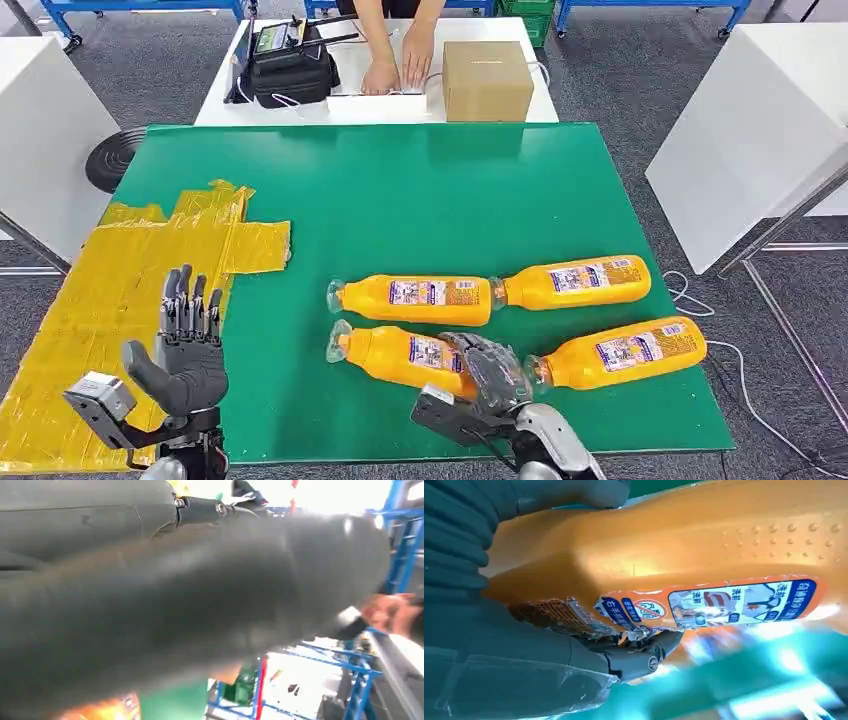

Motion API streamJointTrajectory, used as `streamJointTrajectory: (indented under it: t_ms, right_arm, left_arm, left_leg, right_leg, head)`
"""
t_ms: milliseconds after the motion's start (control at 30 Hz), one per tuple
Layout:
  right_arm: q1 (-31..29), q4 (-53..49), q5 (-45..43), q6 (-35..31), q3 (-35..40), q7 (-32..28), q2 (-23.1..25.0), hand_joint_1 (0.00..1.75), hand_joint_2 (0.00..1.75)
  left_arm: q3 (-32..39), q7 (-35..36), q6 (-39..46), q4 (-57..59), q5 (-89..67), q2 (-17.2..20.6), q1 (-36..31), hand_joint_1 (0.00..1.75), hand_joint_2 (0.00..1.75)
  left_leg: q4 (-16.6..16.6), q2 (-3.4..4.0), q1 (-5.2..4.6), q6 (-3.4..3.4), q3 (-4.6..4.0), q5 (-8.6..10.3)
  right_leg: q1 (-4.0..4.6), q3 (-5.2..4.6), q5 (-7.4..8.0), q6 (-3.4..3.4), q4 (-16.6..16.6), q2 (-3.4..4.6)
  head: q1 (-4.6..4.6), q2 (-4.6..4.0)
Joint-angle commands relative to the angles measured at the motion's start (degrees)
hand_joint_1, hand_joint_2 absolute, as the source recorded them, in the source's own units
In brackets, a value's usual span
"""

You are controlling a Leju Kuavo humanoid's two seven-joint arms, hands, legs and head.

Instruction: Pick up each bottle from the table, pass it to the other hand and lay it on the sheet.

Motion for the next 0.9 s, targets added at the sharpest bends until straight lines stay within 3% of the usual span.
streamJointTrajectory:
  t_ms: [33, 600, 900]
  right_arm:
    - [2.2, -5.8, -11.9, -5.0, -2.2, -12.0, 2.8, 1.75, 1.75]
    - [1.2, -5.7, -13.6, -5.9, -1.7, -13.3, 3.2, 1.75, 1.75]
    - [-1.9, -2.5, -17.2, -4.6, -1.4, -14.9, 4.5, 1.75, 1.75]
  left_arm:
    - [-4.8, 0.2, -3.2, 6.0, 4.0, 2.7, -0.6, 0.00, 1.75]
    - [-6.9, 0.2, -4.2, 5.9, 5.2, 3.5, -0.7, 0.00, 1.75]
    - [-11.9, 0.2, -9.8, 6.9, 7.4, 5.4, -1.3, 0.00, 1.75]
  left_leg:
    - [-0.1, 0.00, 0.00, -0.04, 0.16, -0.07]
    - [-0.1, 0.01, -0.01, -0.02, 0.01, -0.02]
    - [-0.1, 0.08, 0.00, -0.04, 0.08, -0.03]
  right_leg:
    - [0.01, 0.15, -0.08, -0.04, -0.1, -0.06]
    - [-0.02, 0.00, -0.03, -0.03, -0.1, -0.03]
    - [0.00, 0.07, 0.00, -0.04, -0.1, 0.03]
  head:
    - [0.02, 0.00]
    - [0.00, 0.00]
    - [0.02, 0.00]
